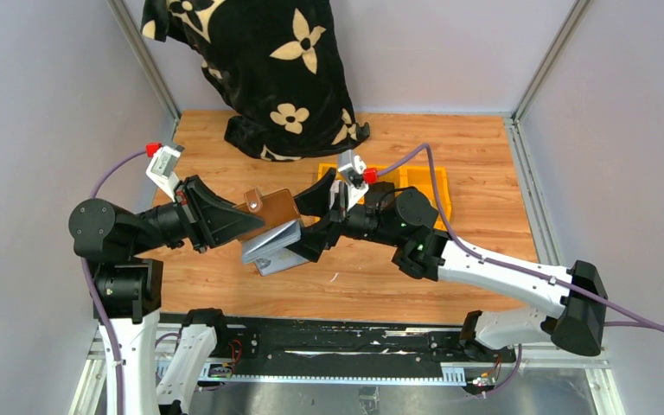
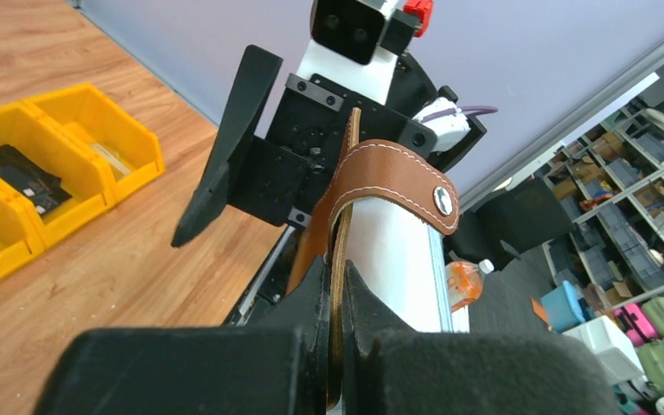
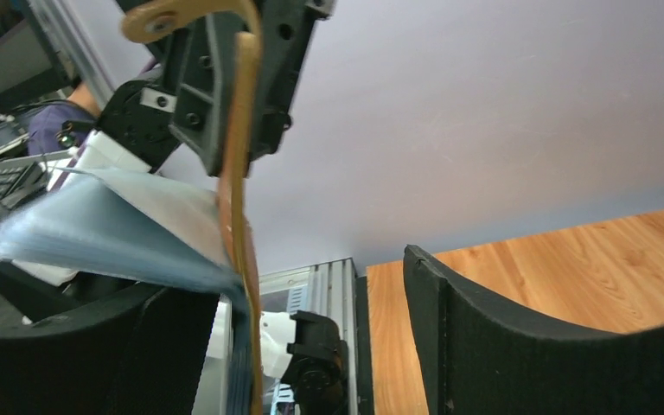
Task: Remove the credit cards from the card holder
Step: Remove the credit card from the card holder.
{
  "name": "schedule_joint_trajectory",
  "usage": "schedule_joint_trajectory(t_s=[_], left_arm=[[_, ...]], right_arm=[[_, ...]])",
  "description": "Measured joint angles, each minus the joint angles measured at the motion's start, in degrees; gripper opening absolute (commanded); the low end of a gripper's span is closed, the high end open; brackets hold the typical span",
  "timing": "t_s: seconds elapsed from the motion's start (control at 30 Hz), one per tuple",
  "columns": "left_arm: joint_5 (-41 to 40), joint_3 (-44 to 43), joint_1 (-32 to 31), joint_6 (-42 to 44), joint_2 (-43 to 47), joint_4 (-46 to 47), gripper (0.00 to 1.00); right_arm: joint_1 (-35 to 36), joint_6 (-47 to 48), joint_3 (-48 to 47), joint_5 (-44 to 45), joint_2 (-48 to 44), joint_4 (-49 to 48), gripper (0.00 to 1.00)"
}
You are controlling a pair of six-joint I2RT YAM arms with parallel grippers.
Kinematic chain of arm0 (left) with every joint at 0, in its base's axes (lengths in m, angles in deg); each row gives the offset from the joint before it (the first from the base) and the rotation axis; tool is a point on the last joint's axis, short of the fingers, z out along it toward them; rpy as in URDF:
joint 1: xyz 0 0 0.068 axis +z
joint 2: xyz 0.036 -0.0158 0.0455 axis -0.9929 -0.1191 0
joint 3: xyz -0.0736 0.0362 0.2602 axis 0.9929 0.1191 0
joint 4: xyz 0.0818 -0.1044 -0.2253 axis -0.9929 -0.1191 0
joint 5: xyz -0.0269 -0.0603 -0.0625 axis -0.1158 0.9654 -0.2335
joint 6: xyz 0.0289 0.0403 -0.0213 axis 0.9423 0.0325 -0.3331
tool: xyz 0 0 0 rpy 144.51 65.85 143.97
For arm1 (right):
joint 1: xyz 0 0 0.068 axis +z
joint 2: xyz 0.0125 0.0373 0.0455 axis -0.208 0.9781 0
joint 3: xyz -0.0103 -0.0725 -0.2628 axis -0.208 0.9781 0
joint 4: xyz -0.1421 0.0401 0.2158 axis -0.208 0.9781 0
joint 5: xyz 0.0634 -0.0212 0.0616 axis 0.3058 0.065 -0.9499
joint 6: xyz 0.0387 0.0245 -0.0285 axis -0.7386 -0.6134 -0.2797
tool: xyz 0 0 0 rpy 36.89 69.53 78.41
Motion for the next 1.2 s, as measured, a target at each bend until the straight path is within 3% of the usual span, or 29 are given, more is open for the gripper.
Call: schedule_joint_trajectory(t_s=[0.1, 0.17, 0.27, 0.3, 0.37, 0.43, 0.47, 0.5, 0.53, 0.57, 0.67, 0.9, 1.2], left_arm=[[0.3, 1.5, 0.0, 0.0, 0.2, -0.3, 0.00], [0.5, 2.0, 0.0, 0.2, 0.3, -1.0, 0.00], [0.7, 2.0, 0.0, 1.0, 0.5, -2.1, 0.00], [0.7, 2.0, 0.0, 1.4, 0.6, -2.6, 0.00], [0.6, 2.0, 0.0, 2.6, 0.7, -3.6, 0.02], [-0.2, 2.0, 0.0, 4.2, 0.9, -4.9, 0.19], [-0.3, 2.0, 0.0, 4.5, 1.0, -5.3, 0.37], [-0.6, 1.9, 0.0, 5.4, 1.0, -5.8, 0.47], [-0.8, 1.9, 0.0, 6.4, 1.1, -6.1, 0.66], [-1.4, 1.8, 0.0, 7.3, 1.1, -6.6, 0.77], [-3.7, 0.2, 0.0, 12.6, 0.2, -11.1, 0.99], [-7.0, -6.5, 0.0, 25.6, -2.3, -20.8, 1.00], [-3.2, -5.2, 0.0, 25.6, -2.0, -19.7, 1.00]], right_arm=[[0.4, -0.4, -0.5, -2.0, 1.2, -0.9, 0.79], [0.4, -1.1, -0.7, -2.7, 1.7, -2.0, 0.73], [0.4, -2.6, -0.9, -3.7, 1.9, -3.8, 0.50], [0.4, -3.2, -0.9, -3.7, 1.9, -4.4, 0.36], [0.4, -4.5, -0.9, -4.3, 1.9, -5.7, 0.19], [0.5, -6.3, -0.9, -5.1, 1.8, -6.4, 0.09], [0.5, -6.8, -0.9, -5.4, 1.7, -6.5, 0.05], [0.6, -7.7, -0.6, -5.7, 1.5, -6.6, 0.02], [0.7, -8.1, -0.5, -5.8, 1.3, -6.6, 0.00], [0.9, -8.8, -0.4, -6.0, 0.9, -6.9, 0.00], [1.0, -9.7, -0.2, -6.2, -1.0, -5.6, 0.00], [0.6, -7.4, -1.5, -7.2, -4.7, 5.9, 0.00], [-0.8, 1.5, -10.2, -11.5, -1.2, 31.5, 0.00]])
